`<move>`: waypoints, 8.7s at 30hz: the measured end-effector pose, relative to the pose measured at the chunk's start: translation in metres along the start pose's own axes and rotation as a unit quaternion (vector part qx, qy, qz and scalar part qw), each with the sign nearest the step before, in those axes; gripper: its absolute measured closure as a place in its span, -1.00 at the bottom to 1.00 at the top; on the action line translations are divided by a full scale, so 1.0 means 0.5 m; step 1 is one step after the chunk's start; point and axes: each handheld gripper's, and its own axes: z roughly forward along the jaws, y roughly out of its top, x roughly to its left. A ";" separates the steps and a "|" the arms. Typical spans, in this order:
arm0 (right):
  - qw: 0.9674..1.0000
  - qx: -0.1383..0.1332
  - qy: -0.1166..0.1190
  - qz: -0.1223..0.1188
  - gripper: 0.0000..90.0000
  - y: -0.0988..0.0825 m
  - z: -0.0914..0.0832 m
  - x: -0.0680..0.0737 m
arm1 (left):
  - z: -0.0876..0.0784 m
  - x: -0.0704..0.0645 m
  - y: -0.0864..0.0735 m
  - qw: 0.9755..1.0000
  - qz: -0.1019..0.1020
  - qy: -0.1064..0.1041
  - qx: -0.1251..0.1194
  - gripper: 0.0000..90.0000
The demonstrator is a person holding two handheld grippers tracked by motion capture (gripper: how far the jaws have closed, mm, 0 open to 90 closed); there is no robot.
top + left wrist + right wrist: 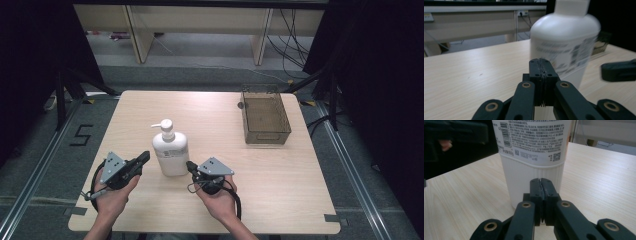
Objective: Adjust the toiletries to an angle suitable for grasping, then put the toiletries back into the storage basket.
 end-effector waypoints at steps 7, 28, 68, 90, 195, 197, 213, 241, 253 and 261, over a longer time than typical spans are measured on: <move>1.000 -0.004 -0.005 0.005 0.94 -0.003 -0.002 0.001 | 0.001 -0.016 0.019 1.000 -0.007 -0.005 -0.020 0.97; 1.000 -0.012 -0.002 0.003 0.89 0.005 -0.006 0.008 | 0.027 -0.043 0.021 0.999 0.016 -0.040 -0.020 0.89; 0.990 -0.108 -0.094 0.013 -0.01 0.200 0.040 0.089 | 0.007 0.029 -0.133 0.999 -0.011 0.035 0.003 -0.27; 0.986 -0.093 -0.139 0.009 0.16 0.230 0.078 0.095 | 0.008 0.028 -0.135 0.999 -0.010 0.029 -0.011 -0.25; 0.948 -0.147 -0.281 0.042 0.33 0.283 -0.223 -0.253 | 0.003 0.031 -0.134 0.999 -0.027 0.042 -0.005 -0.25; 0.946 -0.150 -0.285 0.037 0.33 0.284 -0.228 -0.257 | 0.003 0.031 -0.134 0.999 -0.027 0.042 -0.005 -0.25; 0.940 -0.152 -0.301 0.046 0.33 0.291 -0.256 -0.283 | 0.003 0.033 -0.133 0.999 -0.025 0.040 -0.003 -0.25; 0.924 -0.162 -0.344 0.046 0.33 0.334 -0.307 -0.359 | 0.004 0.033 -0.133 0.999 -0.029 0.042 -0.002 -0.24; 0.923 -0.161 -0.349 0.040 0.33 0.363 -0.305 -0.394 | 0.007 0.036 -0.134 0.999 -0.031 0.037 -0.011 -0.24; 0.928 -0.149 -0.340 0.042 0.33 0.376 -0.290 -0.421 | 0.007 0.036 -0.134 0.999 -0.035 0.040 -0.011 -0.24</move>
